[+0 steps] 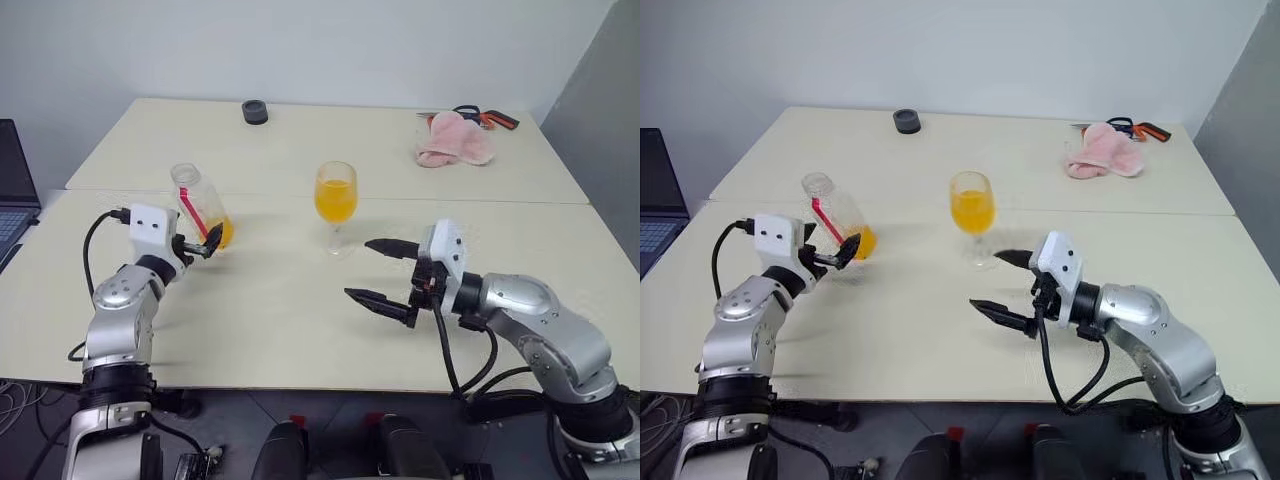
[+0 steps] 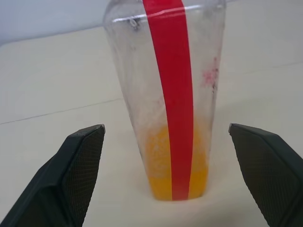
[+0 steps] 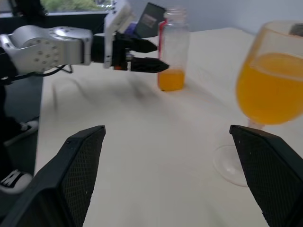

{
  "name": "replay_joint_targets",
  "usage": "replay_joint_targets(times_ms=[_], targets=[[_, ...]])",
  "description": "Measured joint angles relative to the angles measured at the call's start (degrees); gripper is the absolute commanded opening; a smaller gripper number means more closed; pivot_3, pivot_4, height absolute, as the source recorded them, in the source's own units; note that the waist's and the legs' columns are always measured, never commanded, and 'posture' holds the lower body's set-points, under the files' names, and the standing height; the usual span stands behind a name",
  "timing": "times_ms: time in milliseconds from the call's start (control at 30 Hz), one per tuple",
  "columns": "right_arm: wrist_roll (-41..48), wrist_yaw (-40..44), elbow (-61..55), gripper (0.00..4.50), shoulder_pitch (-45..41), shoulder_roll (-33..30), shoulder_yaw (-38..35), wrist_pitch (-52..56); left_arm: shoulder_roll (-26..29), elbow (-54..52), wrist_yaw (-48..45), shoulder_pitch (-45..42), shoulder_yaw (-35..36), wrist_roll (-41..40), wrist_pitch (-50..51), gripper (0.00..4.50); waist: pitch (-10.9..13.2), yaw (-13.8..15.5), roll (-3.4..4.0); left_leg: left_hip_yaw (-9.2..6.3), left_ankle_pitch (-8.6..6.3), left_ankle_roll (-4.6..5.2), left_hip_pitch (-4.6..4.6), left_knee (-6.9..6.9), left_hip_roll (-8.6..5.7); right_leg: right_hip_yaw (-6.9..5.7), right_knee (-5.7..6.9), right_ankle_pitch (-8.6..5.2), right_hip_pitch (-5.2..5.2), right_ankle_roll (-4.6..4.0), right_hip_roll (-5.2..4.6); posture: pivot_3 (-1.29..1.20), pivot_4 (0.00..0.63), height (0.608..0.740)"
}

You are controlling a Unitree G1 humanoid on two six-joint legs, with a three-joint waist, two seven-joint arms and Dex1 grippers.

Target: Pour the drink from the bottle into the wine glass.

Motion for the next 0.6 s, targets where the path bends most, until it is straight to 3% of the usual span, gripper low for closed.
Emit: replay_joint_targets(times_ms=[233,433,600], targets=[[-8.1,-4.4,6.5,4.5,13.2,5.2,-0.8,-12.6,-1.0,-6.7,2.0,7.5,0.0,0.7,0.3,4.49,0.0,0.0,-0.02,0.06,0.0,0.0,0.08,-0.05,0.02,0.05,-0.03,0.0,0.03,0.01,0.0,0.0,0.15,0.74],[-11.2,-12.0,16.9,4.5,15.8,11.0,-8.8,-22.3,-6.0,-15.0,6.0,13.2,0.5,0.0,0.7,4.49,0.0,0.0,-0.02,0.1,0.0,0.0,0.14,-0.07,0.03,0.09,-0.03,0.0,0.08,0.01,0.0,0.0,0.15,0.74],[-13.1,-14.7,21.5,4.5,15.9,12.9,-10.4,-26.7,-10.1,-20.9,8.5,17.3,0.7,-1.9,1.8,4.49,0.0,-0.1,-0.02,0.18,0.0,0.0,0.22,-0.1,0.05,0.15,-0.02,-0.01,0.08,0.01,0.03,0.0,0.15,0.74]])
